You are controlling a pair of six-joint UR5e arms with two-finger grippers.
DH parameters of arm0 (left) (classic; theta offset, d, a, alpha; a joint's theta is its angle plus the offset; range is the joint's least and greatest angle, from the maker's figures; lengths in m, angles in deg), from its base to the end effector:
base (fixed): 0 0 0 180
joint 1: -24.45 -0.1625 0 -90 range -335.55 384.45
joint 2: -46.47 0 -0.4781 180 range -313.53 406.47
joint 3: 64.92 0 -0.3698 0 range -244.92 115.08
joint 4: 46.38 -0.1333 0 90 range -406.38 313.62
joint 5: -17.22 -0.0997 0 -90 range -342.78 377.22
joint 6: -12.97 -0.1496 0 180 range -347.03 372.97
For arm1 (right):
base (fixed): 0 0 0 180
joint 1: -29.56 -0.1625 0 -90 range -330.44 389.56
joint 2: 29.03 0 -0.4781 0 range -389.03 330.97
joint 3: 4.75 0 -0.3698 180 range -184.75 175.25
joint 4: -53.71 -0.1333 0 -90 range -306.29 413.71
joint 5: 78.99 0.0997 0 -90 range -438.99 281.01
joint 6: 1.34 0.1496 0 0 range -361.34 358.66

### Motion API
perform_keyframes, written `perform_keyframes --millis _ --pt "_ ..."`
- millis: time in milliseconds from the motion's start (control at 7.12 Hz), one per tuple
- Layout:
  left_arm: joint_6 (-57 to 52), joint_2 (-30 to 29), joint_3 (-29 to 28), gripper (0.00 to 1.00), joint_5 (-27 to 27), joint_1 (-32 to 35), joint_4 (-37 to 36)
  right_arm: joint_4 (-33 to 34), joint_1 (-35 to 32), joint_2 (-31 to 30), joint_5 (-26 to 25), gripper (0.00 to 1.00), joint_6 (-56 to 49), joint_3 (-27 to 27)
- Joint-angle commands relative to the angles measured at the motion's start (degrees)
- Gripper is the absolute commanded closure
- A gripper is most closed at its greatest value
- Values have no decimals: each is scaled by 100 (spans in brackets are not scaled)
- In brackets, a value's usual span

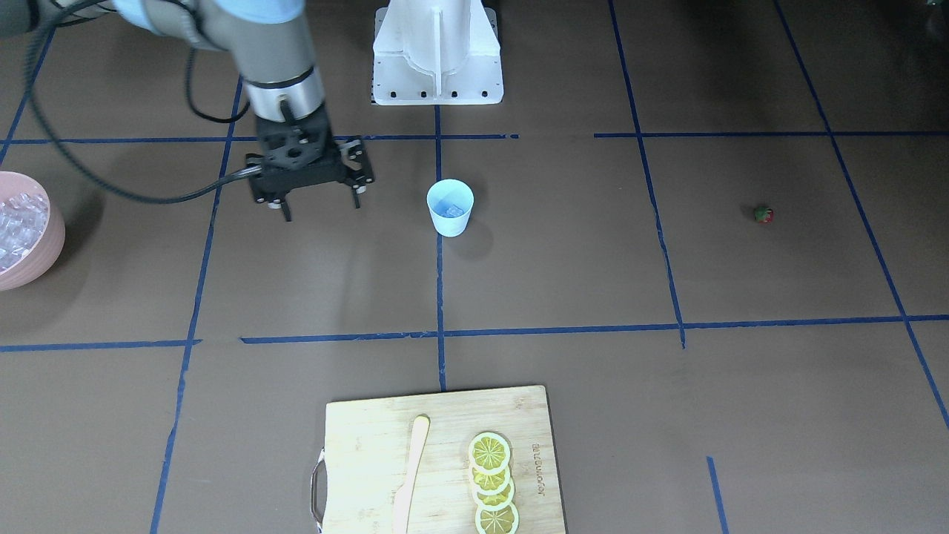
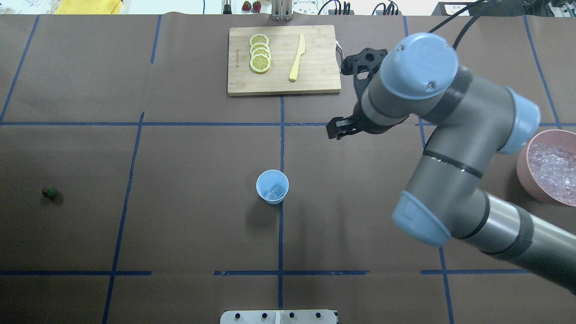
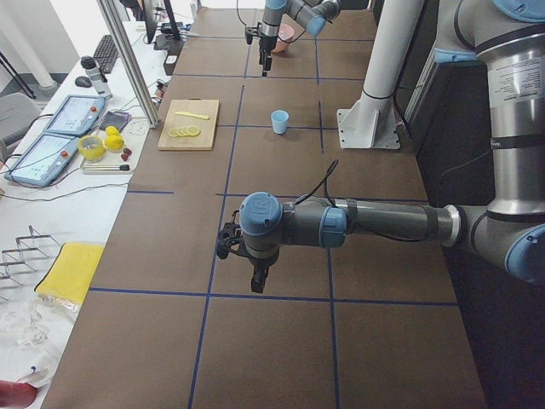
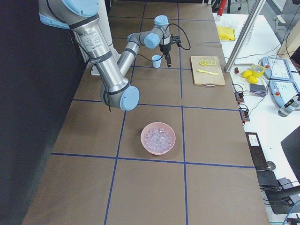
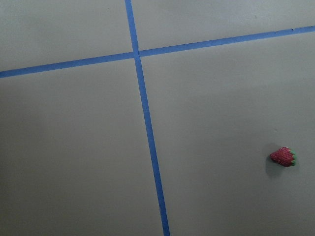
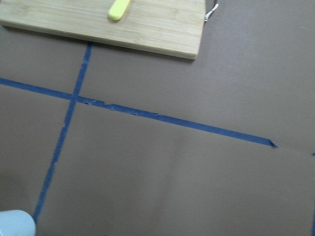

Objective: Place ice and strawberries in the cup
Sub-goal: 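Move the right gripper back to the pink bowl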

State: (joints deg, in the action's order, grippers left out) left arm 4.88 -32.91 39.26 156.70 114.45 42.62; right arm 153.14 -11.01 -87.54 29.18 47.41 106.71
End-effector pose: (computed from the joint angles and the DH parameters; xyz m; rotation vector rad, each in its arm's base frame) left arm -0.0196 -0.3849 0.7021 0.1028 0.8592 0.1516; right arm -0.4319 -0.4838 0.3095 0.2652 -0.7668 -0.1316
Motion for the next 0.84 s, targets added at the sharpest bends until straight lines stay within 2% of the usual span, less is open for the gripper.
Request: perform_keyframes --millis 0,281,702 --pt "0 -7 15 0 0 0 3 -29 -967 -990 775 0 -1029 540" --pt "0 -7 23 0 0 0 3 -90 -1451 -1721 872 0 -1786 684" --pt "0 -7 23 0 0 0 -6 -1440 -2523 -3337 1723 0 -3140 597"
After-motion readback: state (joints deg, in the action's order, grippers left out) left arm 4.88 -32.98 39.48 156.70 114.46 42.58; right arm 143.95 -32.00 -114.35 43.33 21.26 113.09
